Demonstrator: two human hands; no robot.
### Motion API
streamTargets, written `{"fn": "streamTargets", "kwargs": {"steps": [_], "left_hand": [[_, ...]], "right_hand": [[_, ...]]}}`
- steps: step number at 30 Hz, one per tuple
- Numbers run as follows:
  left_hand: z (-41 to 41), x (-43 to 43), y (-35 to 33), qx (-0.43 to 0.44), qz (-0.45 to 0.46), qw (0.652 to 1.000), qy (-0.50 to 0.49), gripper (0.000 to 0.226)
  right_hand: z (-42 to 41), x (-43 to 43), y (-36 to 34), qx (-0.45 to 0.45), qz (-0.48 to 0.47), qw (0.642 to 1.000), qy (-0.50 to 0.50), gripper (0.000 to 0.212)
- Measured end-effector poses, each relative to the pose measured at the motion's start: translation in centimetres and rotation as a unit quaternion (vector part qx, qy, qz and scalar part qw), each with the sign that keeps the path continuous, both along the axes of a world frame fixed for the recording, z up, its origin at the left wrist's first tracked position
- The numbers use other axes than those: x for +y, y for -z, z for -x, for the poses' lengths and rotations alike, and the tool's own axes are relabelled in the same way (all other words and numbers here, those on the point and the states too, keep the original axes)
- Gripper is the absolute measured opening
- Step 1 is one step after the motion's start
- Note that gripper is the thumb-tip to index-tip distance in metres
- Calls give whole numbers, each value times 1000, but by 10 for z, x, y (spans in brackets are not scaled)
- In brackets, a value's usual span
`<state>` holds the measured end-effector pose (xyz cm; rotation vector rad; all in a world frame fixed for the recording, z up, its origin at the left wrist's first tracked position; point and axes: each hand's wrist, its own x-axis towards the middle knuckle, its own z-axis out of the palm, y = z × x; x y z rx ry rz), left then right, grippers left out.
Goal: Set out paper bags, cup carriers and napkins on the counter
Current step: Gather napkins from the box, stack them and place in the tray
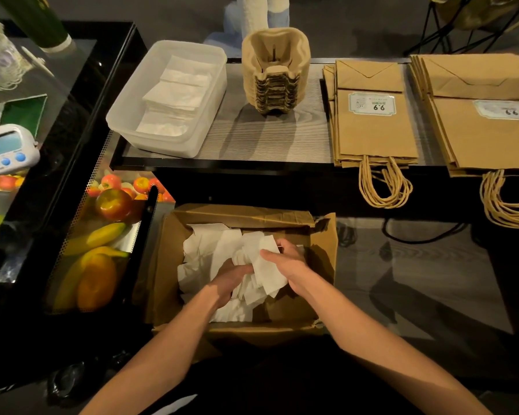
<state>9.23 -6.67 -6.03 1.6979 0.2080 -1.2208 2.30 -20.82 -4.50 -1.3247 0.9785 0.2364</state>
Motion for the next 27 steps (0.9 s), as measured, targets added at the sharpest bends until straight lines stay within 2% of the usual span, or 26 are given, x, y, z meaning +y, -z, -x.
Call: {"fn": "streamTargets", "kwargs": {"steps": [3, 5, 8, 11, 14, 17, 19, 21, 25, 27], "left_hand": [[0, 1, -3, 13, 15, 1000, 6, 49], [-1, 3, -9, 31, 26, 999, 4, 42], [-4, 9, -9, 51, 51, 997, -3, 45], [-6, 15, -9, 83, 76, 993, -43, 42], [-6, 18, -8, 96, 90, 990, -55, 43], [-4, 14, -10, 52, 70, 996, -26, 61], [-2, 11, -10, 33, 71, 997, -9, 62], [-1, 10, -10, 38, 74, 996, -12, 48], [-2, 10, -13, 53, 85, 995, 7, 42], [-1, 10, -15, 44, 80, 996, 15, 39]], "right_hand": [[-2, -1, 1, -29, 25, 999, 26, 46], [-3, -3, 1, -52, 14, 997, 53, 50], [0, -11, -5, -70, -87, 986, 127, 54], [7, -23, -9, -92, -233, 952, 174, 50], [14, -28, -9, -83, -271, 951, 126, 50], [14, -28, -7, -89, -269, 957, 69, 57], [14, -29, -6, -102, -278, 954, 47, 61], [12, -27, -9, -107, -260, 959, 27, 58], [3, -14, -12, -77, -67, 995, -25, 48], [1, -6, -9, -40, -24, 999, -23, 53]]}}
